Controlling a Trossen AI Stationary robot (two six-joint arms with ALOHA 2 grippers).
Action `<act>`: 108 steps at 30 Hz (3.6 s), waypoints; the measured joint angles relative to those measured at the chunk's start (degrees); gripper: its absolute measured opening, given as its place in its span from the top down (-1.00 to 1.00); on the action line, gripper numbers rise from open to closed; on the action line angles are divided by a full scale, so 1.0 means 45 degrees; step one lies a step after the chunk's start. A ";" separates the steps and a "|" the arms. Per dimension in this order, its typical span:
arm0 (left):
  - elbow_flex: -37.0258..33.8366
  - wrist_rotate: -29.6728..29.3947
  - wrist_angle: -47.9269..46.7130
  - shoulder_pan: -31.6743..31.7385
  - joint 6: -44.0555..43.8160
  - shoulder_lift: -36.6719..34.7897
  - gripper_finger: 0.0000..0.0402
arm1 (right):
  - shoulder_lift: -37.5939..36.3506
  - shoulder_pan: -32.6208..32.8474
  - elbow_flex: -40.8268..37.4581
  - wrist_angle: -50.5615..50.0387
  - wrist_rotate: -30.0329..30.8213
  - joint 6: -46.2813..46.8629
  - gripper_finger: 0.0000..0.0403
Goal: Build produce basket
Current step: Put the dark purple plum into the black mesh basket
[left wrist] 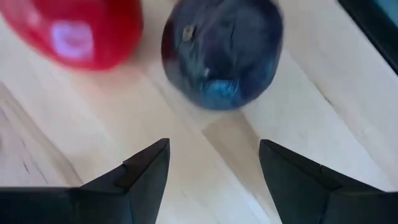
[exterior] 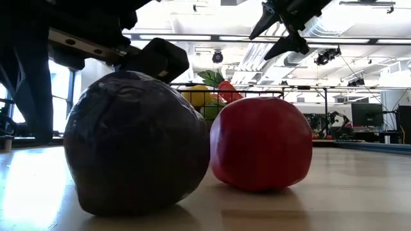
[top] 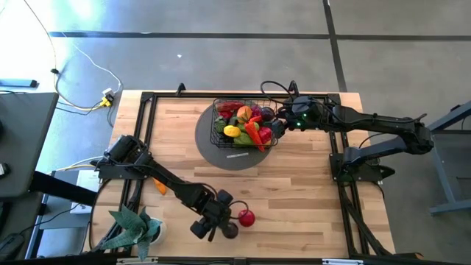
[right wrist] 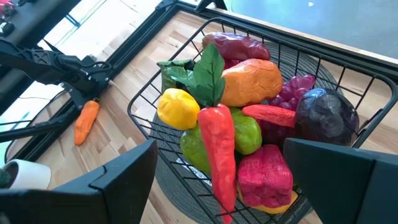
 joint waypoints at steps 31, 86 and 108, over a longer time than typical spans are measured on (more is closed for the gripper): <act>0.0981 -0.0598 0.0895 -0.0557 0.0438 -0.0019 -0.41 | 0.0000 0.0500 0.0000 -0.0741 0.0056 -0.0043 -0.65; 0.0991 0.0490 0.1870 0.0009 0.1384 0.0976 0.28 | -0.0005 0.0495 0.0005 -0.0763 0.0044 0.0291 -0.65; 0.0934 -0.0769 0.0051 0.0241 0.1717 0.0323 0.32 | -0.0005 0.0498 0.0017 -0.0767 0.0032 0.0291 -0.65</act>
